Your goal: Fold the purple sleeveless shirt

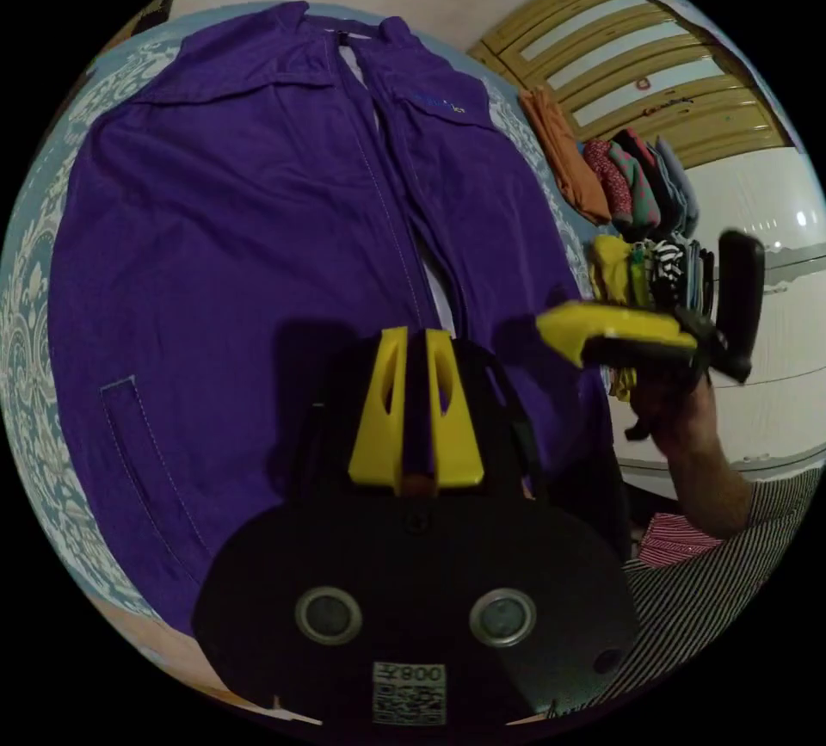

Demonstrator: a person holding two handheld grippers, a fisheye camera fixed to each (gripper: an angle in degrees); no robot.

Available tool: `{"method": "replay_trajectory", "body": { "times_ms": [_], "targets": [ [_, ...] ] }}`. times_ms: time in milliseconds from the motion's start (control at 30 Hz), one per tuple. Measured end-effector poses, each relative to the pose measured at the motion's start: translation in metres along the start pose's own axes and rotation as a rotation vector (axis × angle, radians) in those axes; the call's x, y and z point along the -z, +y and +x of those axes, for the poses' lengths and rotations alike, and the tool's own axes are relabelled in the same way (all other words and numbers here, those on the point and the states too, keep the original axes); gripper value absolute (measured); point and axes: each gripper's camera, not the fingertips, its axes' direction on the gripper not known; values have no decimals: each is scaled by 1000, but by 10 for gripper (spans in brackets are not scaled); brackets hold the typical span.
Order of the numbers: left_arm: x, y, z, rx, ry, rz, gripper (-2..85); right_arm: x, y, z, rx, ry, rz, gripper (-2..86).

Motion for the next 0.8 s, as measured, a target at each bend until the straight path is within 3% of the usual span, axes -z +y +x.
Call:
{"method": "replay_trajectory", "body": {
  "times_ms": [200,467,800],
  "targets": [
    [-1,33,-2,14,86,22,10,5,-113,0,63,100,80,74],
    [11,74,-3,8,142,49,3,-33,-252,5,36,260,31,79],
    [32,119,8,-43,283,45,2,-29,-265,7,73,307,-2,19]
  ]
}}
